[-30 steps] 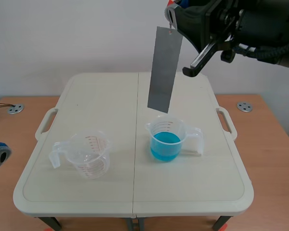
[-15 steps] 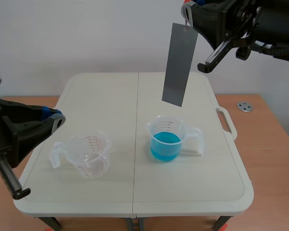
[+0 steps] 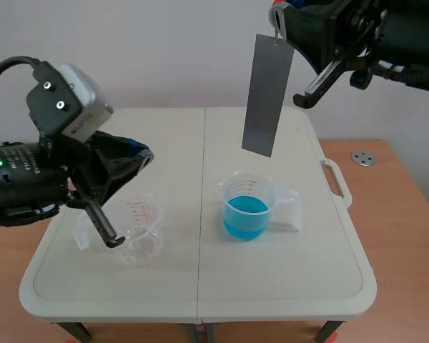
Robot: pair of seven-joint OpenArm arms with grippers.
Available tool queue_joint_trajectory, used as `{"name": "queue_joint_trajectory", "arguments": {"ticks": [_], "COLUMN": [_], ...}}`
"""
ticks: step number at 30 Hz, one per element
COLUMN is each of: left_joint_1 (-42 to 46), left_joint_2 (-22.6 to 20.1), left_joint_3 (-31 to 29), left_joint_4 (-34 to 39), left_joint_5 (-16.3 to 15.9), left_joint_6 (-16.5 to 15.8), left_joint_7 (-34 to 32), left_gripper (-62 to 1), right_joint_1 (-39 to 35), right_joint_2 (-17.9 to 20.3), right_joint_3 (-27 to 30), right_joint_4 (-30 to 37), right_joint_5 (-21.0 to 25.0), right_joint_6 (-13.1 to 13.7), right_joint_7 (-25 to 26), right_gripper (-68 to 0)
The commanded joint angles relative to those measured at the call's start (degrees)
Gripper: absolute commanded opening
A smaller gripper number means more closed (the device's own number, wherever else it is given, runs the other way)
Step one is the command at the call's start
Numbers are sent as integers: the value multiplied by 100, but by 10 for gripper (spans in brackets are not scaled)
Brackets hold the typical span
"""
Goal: Hold the metal plate by the orange handle, dip it into the blue solution, take it out and point at it, then put the plate back in the beaker on the left.
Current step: 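Point at the plate with the left hand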
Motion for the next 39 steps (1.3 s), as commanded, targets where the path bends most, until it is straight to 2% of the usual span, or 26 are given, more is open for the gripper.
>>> {"name": "queue_joint_trajectory", "arguments": {"ticks": [1, 8, 15, 22, 26, 39], "left_joint_1": [-105, -702, -1163, -1429, -1609, -1746], "left_joint_2": [142, 678, 1222, 1657, 1895, 2048], "left_joint_3": [85, 564, 828, 955, 981, 981], "left_joint_4": [-57, -756, -1158, -1513, -1792, -1871], "left_joint_5": [87, 627, 1152, 1495, 1808, 1864], "left_joint_6": [13, 13, 13, 13, 15, 122], "left_joint_7": [-76, -52, -33, -37, -48, -35], "left_gripper": [-575, -575, -575, -575, -575, -575], "right_joint_1": [83, 83, 83, 83, 83, 83], "right_joint_2": [76, 76, 76, 76, 76, 76], "right_joint_3": [20, 20, 15, 15, 15, 13], "right_joint_4": [131, 131, 131, 131, 131, 131], "right_joint_5": [66, 87, 109, 133, 177, 197], "right_joint_6": [33, 33, 33, 33, 33, 33], "right_joint_7": [72, 74, 74, 72, 70, 70], "right_gripper": [-662, -662, -662, -662, -662, -662]}}
